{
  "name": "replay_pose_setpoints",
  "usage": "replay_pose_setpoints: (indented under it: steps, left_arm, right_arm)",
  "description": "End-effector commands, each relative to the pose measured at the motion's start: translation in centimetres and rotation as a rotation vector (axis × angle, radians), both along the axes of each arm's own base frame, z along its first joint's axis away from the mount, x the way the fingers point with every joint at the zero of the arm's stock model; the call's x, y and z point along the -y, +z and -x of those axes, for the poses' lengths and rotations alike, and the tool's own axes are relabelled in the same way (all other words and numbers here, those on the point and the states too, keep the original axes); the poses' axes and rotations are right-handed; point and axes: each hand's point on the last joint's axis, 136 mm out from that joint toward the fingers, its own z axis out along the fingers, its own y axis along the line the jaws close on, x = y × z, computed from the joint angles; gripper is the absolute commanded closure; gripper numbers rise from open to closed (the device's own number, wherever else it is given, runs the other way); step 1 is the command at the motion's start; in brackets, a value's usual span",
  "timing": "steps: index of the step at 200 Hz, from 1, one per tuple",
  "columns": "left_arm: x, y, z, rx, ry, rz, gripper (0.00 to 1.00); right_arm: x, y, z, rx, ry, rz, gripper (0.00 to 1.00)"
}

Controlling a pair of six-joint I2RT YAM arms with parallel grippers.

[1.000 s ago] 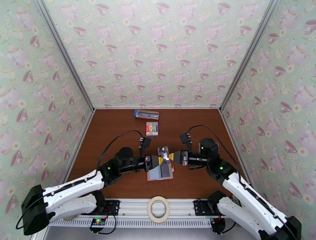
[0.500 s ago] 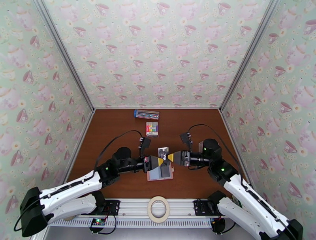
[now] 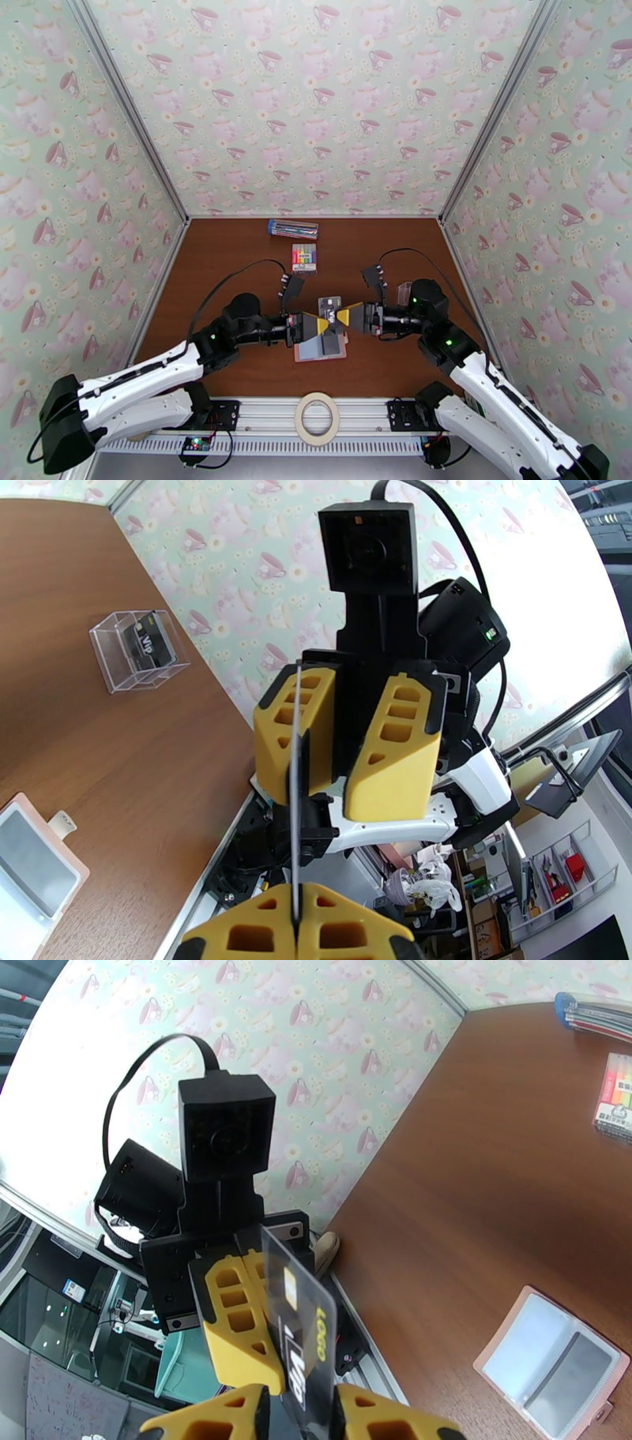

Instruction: Put the credit cards into the card holder

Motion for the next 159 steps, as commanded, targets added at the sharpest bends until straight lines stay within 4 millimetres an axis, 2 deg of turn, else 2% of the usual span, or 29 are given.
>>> replay_pose_setpoints:
  steps: [1, 42, 73, 99, 159]
  left_arm:
    - [0.5, 1.61, 0.39, 0.019, -0.03, 0.038, 1.0]
    - [0.63, 1.52, 0.4, 0.016, -0.031, 0.031, 1.0]
    - [0.38, 1.29, 0.4, 0.021, -0.023, 0.02, 1.0]
    - [0.24, 0.97, 0.43, 0.02, -0.02, 0.011, 1.0]
    - [-0.01, 0.96, 0.35, 0.022, -0.014, 0.006, 1.0]
  right_arm:
    - [-0.39, -0.23, 0.5, 0.01, 0.033, -0.008, 0.74]
    - [-0.33, -0.11, 0.52, 0.019, 0.021, -0.006, 0.84]
    - [-0.09, -0.01, 0.52, 0.029, 0.005, 0.006, 0.82]
    - [-0.12, 0.06, 0.56, 0.028, 0.012, 0.009, 0.73]
    - [-0.08, 0.21, 0.63, 0.032, 0.012, 0.013, 0.76]
